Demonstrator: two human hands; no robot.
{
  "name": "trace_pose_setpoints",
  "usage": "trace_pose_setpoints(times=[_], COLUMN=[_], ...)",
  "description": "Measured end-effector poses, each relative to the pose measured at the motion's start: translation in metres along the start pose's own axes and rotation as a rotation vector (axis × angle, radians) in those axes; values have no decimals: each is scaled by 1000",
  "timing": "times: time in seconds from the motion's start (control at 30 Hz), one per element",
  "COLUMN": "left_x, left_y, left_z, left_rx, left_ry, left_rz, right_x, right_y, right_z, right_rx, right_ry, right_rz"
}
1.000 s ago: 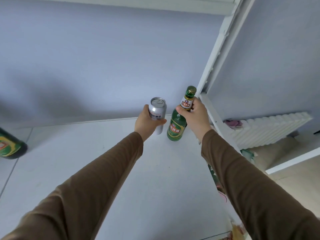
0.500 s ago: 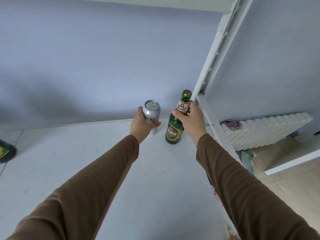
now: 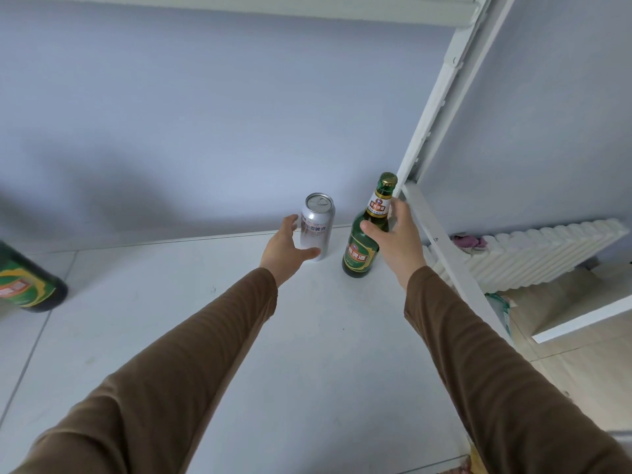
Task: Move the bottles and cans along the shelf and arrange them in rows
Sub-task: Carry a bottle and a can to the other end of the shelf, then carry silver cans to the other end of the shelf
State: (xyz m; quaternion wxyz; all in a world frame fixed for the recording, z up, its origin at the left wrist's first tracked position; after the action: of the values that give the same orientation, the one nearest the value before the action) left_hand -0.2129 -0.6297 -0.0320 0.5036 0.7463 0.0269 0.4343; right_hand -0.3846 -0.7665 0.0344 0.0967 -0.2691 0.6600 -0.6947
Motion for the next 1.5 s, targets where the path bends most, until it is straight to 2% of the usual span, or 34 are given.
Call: trace_pose_setpoints(times=[0.27,0.37,0.47,0.67,1.03,1.3,1.5], left_x=[45,80,117,180,268,335,391], left_y=[-36,-58,-84,-129,-182,-222,-275], left_z=[-55,-87,-118,-171,-243,-294,-331], left_rx=[-64,-107,-146,-172,-5,18,5], left_ry=[-5,0,3,43,180,285,290], left_rz=[127,190,270,444,686,731,718], right_x=[-30,-62,-104,-180,-283,-362,-429], right_y=[-22,-22,-16,-31,-43,-72,-90], right_z=[-80,-123,-160,-211,-259,-310,-363], right_rx=[86,55,18,72,300,385,396], right_ry=[278,302,202,-51,-350,-468,-469], right_rz=[-38,-100,-209,-436,-655,-665,-658])
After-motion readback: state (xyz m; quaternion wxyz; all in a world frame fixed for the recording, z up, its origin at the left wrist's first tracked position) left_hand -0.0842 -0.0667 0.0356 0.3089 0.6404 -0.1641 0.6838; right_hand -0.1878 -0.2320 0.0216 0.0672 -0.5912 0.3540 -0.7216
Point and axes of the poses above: each hand's wrist, its own z-axis towards the middle knuckle, its own x-axis out of the back of the hand, y = z × x, the point moved 1 cm from there along z, towards the middle knuckle, and after that the axes turned 10 degrees about z, right-handed, at the moved point
